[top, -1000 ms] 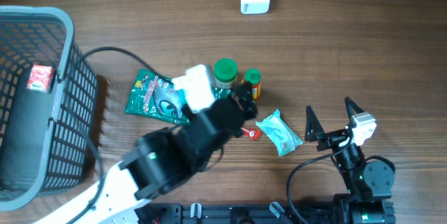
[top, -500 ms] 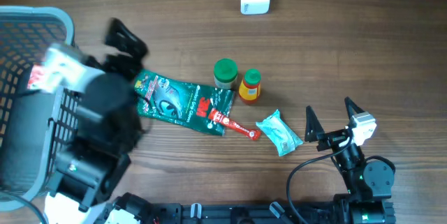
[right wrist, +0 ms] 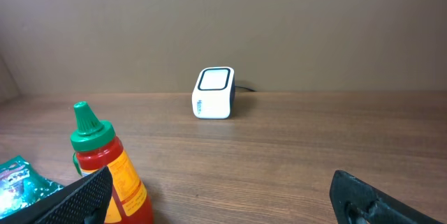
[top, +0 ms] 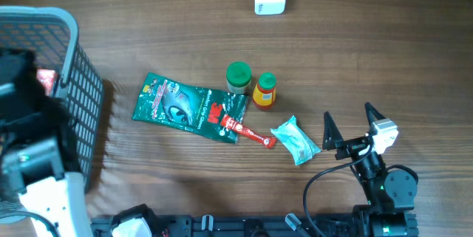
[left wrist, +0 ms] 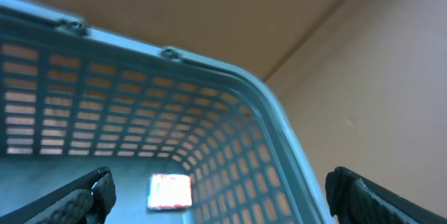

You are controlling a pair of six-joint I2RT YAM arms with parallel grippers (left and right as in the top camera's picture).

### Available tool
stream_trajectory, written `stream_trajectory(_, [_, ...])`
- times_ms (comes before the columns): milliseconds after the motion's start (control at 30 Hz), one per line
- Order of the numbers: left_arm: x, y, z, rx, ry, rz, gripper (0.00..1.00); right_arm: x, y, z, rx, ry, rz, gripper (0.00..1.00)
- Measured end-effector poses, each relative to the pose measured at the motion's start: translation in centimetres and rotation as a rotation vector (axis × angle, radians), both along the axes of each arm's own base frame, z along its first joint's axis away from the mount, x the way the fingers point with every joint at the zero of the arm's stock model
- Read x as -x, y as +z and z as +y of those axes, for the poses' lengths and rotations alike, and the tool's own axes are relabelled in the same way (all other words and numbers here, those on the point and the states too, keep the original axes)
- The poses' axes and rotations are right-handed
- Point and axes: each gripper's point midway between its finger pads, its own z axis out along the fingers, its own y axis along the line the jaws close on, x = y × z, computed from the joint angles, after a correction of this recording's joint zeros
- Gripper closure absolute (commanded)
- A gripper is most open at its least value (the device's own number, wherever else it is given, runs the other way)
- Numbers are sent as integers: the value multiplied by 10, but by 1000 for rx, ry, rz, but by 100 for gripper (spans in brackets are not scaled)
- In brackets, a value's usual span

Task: Scan the item barcode
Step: 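Return the left gripper into the basket and grasp the red-orange packet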

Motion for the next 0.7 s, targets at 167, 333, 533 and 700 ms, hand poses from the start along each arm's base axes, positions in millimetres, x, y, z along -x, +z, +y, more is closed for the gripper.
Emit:
stream_trajectory(167, [9,-44,56,217,56,-69,11,0,0,0,0,0,0,0])
stream_trajectory(333, [-9,-125,88,446,53,4,20,0,0,0,0,0,0,0])
stream_trajectory(533, [-32,-223,96,640,47,140,41,0,0,0,0,0,0,0])
stream_trajectory(700, [-48,-273,102,701,16,177,31,0,0,0,0,0,0,0])
